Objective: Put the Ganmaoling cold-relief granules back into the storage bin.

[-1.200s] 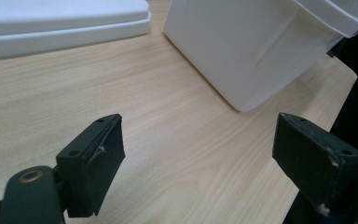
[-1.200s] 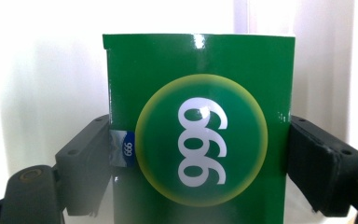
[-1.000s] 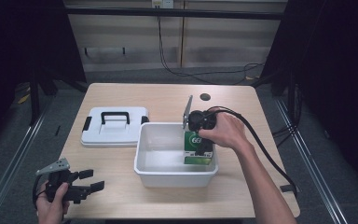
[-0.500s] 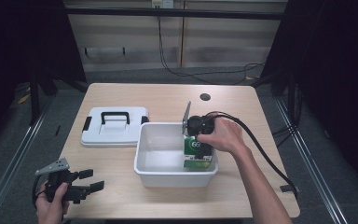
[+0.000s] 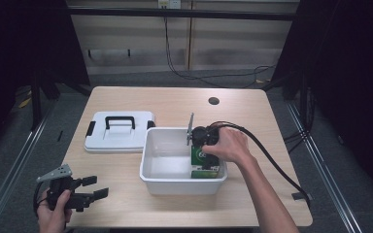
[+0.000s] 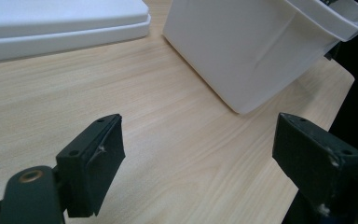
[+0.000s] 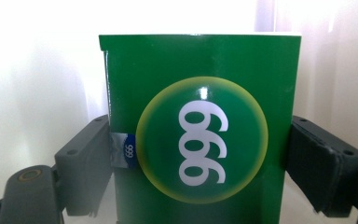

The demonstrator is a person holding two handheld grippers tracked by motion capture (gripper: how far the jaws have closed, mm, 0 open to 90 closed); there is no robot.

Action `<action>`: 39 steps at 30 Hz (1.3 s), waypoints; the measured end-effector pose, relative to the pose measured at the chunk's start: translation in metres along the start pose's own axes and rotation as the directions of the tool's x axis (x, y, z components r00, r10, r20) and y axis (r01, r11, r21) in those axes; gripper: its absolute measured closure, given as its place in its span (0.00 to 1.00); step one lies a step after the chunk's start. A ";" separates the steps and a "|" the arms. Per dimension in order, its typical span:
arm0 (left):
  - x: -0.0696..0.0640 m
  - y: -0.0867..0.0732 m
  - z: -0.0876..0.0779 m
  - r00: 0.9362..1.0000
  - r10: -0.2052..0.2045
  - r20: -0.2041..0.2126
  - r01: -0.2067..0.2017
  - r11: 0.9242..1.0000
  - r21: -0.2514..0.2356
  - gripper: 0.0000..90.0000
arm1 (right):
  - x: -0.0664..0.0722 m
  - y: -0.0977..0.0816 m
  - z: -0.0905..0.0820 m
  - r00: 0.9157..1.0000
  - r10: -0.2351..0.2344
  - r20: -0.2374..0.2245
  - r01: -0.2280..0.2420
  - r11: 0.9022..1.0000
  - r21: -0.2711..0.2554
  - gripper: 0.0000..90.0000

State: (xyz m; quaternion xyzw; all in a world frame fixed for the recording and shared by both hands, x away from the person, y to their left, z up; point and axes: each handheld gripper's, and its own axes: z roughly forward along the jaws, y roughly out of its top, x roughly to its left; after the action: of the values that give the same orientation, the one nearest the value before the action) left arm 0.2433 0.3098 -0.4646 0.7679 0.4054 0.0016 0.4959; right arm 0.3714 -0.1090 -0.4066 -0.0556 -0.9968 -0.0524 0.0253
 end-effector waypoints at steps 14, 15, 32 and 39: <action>0.000 0.000 0.000 1.000 -0.001 -0.003 0.001 1.000 0.000 0.18 | 0.004 0.002 0.005 0.999 -0.005 0.044 0.003 1.000 0.031 0.15; 0.000 0.000 0.000 1.000 -0.001 -0.003 0.001 1.000 0.000 0.18 | 0.004 0.002 0.004 0.999 -0.010 0.047 0.008 1.000 0.028 0.15; 0.000 0.000 0.000 1.000 -0.002 -0.004 0.002 1.000 0.002 0.18 | 0.006 -0.004 -0.004 0.997 0.019 0.078 -0.017 0.999 -0.028 0.09; 0.000 0.000 0.000 1.000 -0.002 -0.006 0.002 1.000 0.003 0.18 | 0.008 -0.012 -0.013 0.995 0.047 0.087 -0.038 0.993 -0.109 0.10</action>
State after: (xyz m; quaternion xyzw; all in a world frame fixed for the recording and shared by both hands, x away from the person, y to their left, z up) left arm 0.2431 0.3098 -0.4647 0.7682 0.4076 0.0029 0.4937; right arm 0.3627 -0.1215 -0.3946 -0.0803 -0.9913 -0.1025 -0.0212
